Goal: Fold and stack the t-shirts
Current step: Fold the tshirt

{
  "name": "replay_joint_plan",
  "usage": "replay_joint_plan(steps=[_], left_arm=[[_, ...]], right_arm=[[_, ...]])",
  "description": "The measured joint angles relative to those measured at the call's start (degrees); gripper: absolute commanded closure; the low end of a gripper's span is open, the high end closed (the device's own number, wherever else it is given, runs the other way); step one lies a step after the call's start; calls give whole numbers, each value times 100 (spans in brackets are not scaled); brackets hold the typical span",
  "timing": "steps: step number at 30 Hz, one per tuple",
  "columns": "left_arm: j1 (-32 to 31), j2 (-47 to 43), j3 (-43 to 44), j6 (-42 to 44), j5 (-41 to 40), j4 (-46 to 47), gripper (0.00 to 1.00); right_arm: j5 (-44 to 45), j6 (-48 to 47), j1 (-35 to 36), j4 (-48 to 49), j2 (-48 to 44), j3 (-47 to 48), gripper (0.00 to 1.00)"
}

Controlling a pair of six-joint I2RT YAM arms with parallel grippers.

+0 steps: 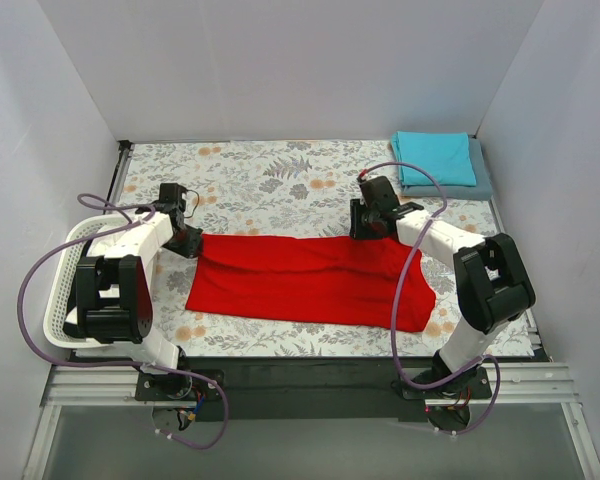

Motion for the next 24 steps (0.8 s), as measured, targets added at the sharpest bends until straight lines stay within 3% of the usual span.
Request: replay_joint_plan(steps=[7, 14, 22, 24], left_arm=[[0, 2, 173, 68, 0, 37, 100], [0, 4, 173, 98, 7, 39, 100], [0, 11, 173, 111, 20, 70, 100], [0, 22, 173, 111, 22, 81, 100]], right_arm=[[-157, 114, 656, -52, -173, 0, 46], [278, 155, 1261, -439, -151, 2, 40], [1191, 251, 1561, -1051, 345, 251, 41], [1335, 258, 1611, -1152, 496, 398, 51]])
